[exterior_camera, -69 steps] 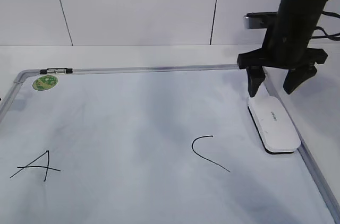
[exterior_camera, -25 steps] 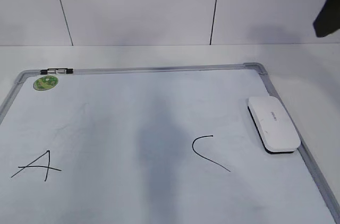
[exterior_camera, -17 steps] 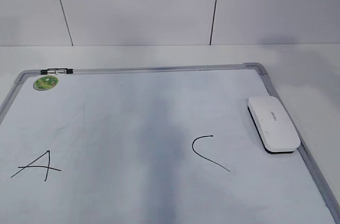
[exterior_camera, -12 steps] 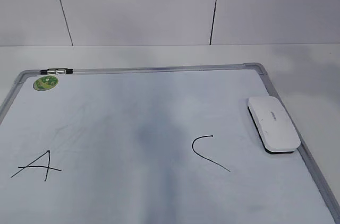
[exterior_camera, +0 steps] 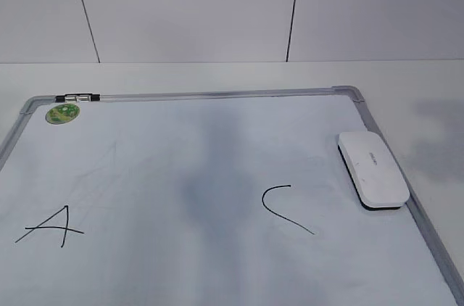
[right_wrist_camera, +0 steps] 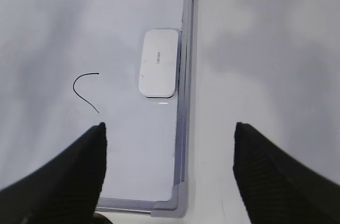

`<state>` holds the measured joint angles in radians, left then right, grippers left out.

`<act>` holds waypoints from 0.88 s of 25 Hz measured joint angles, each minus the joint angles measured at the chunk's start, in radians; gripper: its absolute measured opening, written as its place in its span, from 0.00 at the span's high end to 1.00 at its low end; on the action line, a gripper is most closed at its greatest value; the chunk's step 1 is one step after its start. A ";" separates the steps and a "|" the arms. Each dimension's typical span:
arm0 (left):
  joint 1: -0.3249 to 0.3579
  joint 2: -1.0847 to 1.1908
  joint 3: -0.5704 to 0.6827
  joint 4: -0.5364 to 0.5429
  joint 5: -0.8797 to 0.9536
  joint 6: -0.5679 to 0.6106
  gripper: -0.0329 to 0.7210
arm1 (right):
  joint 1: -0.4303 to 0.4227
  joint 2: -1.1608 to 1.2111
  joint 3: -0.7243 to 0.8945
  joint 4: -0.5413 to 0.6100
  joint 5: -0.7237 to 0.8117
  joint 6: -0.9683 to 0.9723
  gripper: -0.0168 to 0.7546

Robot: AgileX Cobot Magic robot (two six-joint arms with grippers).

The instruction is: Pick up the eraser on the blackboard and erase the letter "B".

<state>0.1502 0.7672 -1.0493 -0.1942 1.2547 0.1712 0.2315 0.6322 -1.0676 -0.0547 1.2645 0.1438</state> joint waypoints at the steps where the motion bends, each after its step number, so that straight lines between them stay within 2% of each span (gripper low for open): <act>1: 0.000 -0.039 0.019 -0.005 0.000 0.005 0.64 | 0.000 -0.022 0.019 0.000 0.000 0.000 0.26; 13: -0.067 -0.376 0.256 -0.029 -0.027 0.084 0.64 | 0.000 -0.364 0.239 -0.002 0.006 -0.039 0.26; 22: -0.071 -0.608 0.389 -0.023 -0.039 0.160 0.64 | 0.000 -0.576 0.439 -0.006 0.008 -0.041 0.26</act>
<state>0.0793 0.1591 -0.6607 -0.2167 1.2156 0.3312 0.2315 0.0560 -0.6282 -0.0611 1.2726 0.1025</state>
